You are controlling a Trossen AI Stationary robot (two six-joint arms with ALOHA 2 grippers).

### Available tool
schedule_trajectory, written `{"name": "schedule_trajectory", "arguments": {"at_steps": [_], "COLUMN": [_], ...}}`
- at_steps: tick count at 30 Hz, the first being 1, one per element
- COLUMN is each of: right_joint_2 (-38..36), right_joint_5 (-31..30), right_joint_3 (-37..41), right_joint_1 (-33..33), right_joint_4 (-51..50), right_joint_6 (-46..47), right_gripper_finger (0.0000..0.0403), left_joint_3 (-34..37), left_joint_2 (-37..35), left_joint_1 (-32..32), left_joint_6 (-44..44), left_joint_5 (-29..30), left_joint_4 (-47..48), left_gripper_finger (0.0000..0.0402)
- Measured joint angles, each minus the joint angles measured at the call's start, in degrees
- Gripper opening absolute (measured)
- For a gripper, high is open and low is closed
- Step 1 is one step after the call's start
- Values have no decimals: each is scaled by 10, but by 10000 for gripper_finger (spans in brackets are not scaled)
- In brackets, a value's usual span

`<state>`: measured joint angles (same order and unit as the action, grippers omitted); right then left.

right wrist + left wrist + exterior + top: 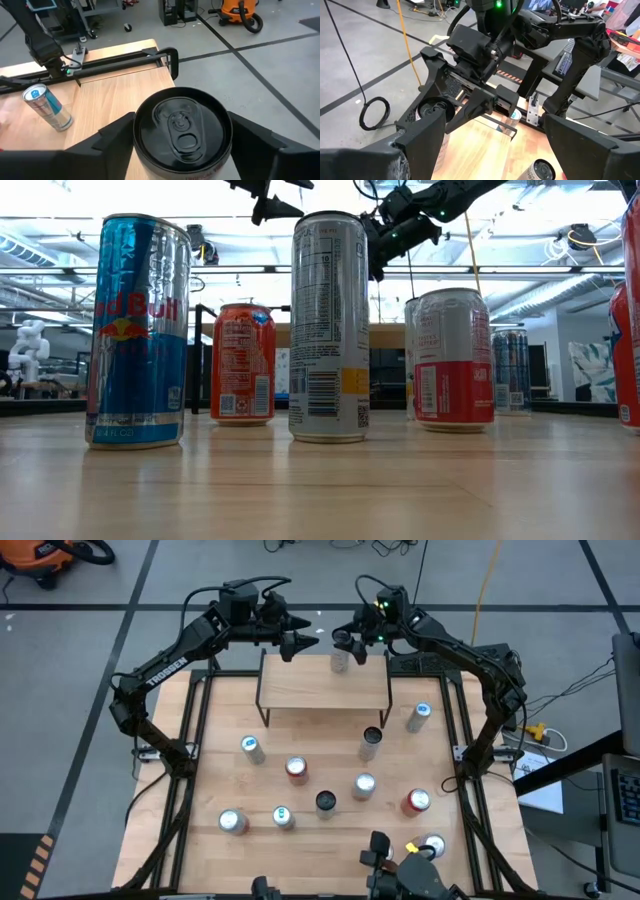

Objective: Place canned beverage on shelf
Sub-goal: Put the top left white-yellow soda can on the shelf

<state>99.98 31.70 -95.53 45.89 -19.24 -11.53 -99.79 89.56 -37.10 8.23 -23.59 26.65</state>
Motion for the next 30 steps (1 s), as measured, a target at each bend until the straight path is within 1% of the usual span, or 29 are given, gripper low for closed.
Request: {"name": "schedule_trajectory", "arguments": {"at_steps": [4, 8, 11, 16, 19, 22, 24, 30], "right_joint_2": [0, 0, 1, 1, 1, 2, 10, 45], "right_joint_5": [1, 2, 39, 102, 130, 145, 153, 174], "right_joint_3": [0, 0, 1, 1, 1, 0, -16, -94], "right_joint_1": [0, 1, 8, 22, 35, 46, 52, 51], "right_joint_4": [1, 10, 16, 30, 55, 81, 77, 10], "right_joint_6": [-32, -42, -34, -27, -27, -16, 1, -14], "right_gripper_finger": [223, 223, 228, 224, 225, 226, 226, 226], "left_joint_3": [0, 0, 0, 0, 0, 0, 0, 0], "left_joint_2": [0, 0, 0, 0, 0, 0, 0, 0], "left_joint_1": [0, 0, 0, 0, 0, 0, 0, 0], "left_joint_6": [0, 3, 4, 4, 4, 4, 4, 4], "left_joint_5": [0, 0, 0, 0, 0, 0, 0, 0], "left_joint_4": [0, 0, 0, 0, 0, 0, 0, 0], "left_gripper_finger": [341, 341, 341, 341, 341, 341, 341, 341]}}
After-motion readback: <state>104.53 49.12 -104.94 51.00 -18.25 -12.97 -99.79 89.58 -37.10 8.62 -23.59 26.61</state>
